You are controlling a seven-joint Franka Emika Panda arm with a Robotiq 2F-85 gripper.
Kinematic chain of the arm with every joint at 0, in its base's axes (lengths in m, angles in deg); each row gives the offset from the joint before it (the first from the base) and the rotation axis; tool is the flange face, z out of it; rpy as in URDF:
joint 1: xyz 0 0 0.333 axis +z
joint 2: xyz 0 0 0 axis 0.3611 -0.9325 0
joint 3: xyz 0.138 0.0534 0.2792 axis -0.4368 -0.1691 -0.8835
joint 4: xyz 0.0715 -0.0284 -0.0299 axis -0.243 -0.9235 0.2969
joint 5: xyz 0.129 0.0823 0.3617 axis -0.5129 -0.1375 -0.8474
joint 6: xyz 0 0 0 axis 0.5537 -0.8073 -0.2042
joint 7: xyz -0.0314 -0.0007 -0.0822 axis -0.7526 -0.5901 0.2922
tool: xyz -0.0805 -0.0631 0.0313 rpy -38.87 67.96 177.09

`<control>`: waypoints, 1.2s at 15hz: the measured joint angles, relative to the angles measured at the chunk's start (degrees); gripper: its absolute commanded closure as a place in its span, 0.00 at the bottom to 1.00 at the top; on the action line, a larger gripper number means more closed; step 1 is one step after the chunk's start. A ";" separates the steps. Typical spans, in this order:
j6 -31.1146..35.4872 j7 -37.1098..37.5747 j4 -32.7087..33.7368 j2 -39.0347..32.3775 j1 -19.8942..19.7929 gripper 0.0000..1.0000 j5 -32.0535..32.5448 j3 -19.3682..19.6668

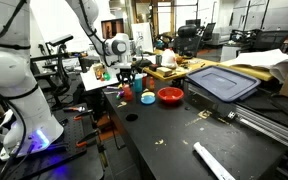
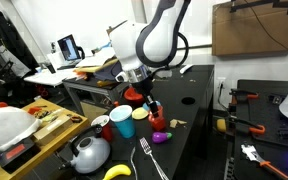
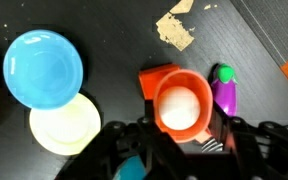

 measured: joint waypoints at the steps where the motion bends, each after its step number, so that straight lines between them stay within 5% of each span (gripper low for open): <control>1: 0.08 0.00 0.00 -0.08 -0.03 0.72 -0.10 0.00; 6: 0.82 0.00 0.00 -0.46 -0.16 0.72 -0.15 0.02; 7: 1.11 0.00 0.00 -0.55 -0.19 0.22 -0.15 0.03; 11: 2.11 0.00 0.00 -0.89 -0.30 0.01 -0.15 0.34; 18: 2.17 -0.11 0.01 -1.12 -1.06 0.00 -0.15 0.40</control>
